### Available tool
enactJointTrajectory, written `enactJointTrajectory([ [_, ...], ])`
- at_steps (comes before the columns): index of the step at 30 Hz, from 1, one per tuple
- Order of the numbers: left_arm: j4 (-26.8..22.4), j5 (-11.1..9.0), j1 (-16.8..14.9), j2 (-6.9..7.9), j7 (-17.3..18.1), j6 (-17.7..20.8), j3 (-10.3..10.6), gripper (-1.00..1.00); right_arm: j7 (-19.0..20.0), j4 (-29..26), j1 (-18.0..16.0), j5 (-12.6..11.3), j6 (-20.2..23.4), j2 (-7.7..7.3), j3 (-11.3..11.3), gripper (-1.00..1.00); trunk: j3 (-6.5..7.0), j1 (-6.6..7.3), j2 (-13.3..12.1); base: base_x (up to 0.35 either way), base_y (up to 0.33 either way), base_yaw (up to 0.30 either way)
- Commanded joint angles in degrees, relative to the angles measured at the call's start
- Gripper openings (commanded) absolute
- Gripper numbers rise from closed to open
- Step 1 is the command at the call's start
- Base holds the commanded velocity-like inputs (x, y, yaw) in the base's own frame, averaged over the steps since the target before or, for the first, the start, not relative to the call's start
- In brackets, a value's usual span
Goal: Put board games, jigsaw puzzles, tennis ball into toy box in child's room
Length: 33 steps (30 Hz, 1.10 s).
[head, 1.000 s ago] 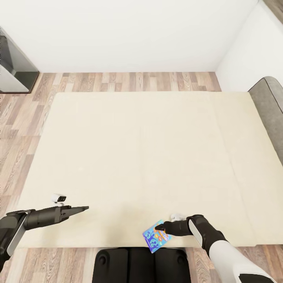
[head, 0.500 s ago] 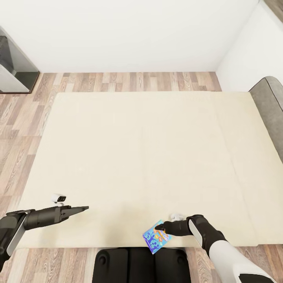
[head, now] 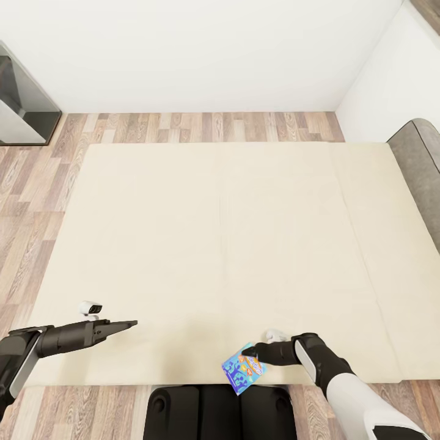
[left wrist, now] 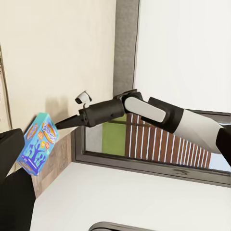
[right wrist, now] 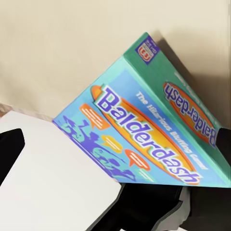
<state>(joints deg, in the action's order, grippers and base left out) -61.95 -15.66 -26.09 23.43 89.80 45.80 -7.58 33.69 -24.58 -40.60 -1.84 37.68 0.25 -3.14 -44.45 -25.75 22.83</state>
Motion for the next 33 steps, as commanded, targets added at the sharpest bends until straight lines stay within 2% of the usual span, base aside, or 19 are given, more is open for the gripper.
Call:
enactJointTrajectory([
  [1,-0.01,0.0,-0.01,0.02,0.2,0.61,0.02,1.0,0.16,-0.1,-0.01,-0.18,0.51,-0.03,-0.28,1.0,-0.06,-0.03,0.09,0.0,0.0,0.0],
  [12,-0.01,0.02,-0.01,0.12,0.2,0.61,0.02,1.0,3.3,-2.93,0.28,-0.19,0.68,-0.66,-0.42,1.0,-0.06,-0.03,0.09,0.0,0.0,0.0],
  [19,-0.01,-0.01,-0.01,0.12,0.2,0.61,0.02,1.0,6.3,-5.11,1.69,-0.19,1.17,-0.99,-0.53,1.0,-0.06,-0.03,0.09,0.0,0.0,0.0],
  [21,-0.01,-0.02,-0.01,0.12,0.2,0.61,0.02,1.0,7.8,-6.13,2.29,-0.14,1.34,-1.33,-0.54,1.0,-0.06,-0.03,0.09,0.0,0.0,0.0],
  [27,-0.01,0.01,-0.01,0.17,0.2,0.61,-0.02,1.0,12.99,-11.27,6.17,-0.18,1.51,-3.98,-0.55,1.0,-0.06,-0.03,0.09,0.0,0.0,0.0],
  [33,-0.01,-0.06,-0.01,0.08,0.2,0.61,0.01,1.0,15.33,-16.66,9.36,-0.18,2.4,-4.79,-0.55,1.0,-0.06,-0.03,0.09,0.0,0.0,0.0],
])
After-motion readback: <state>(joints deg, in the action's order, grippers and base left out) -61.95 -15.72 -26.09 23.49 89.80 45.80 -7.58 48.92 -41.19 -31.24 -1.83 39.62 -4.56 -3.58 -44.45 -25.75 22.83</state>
